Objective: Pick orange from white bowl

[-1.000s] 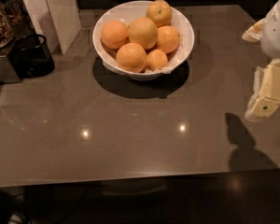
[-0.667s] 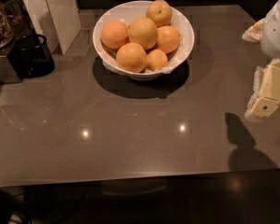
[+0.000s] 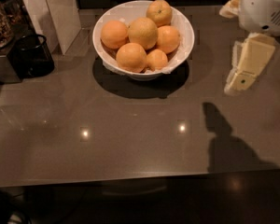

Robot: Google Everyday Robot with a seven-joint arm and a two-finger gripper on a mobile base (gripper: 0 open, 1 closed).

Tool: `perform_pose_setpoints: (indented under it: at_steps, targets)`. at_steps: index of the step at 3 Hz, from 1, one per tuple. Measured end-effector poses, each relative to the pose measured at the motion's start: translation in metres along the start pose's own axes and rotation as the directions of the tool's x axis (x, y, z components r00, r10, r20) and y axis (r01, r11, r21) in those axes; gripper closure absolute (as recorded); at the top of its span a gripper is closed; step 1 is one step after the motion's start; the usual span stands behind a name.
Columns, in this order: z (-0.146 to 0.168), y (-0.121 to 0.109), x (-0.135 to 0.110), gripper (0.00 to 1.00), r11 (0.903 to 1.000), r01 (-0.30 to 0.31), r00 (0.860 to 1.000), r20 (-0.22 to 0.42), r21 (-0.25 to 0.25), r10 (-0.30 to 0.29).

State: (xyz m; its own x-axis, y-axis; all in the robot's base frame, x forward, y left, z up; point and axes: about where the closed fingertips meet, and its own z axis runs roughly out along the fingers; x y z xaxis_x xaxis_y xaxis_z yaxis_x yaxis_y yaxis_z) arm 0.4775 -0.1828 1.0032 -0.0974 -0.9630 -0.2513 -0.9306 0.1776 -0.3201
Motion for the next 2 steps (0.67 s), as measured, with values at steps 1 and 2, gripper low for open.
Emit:
perform_pose_setpoints:
  at_steps: [1,2]
  targets:
    - [-0.003,-0.031,-0.049,0.00,0.9928,0.117,0.992,0.043,0.026,-0.118]
    - [-0.001,-0.062,-0.097,0.00,0.9763,0.211,0.973,0.086,0.048,-0.215]
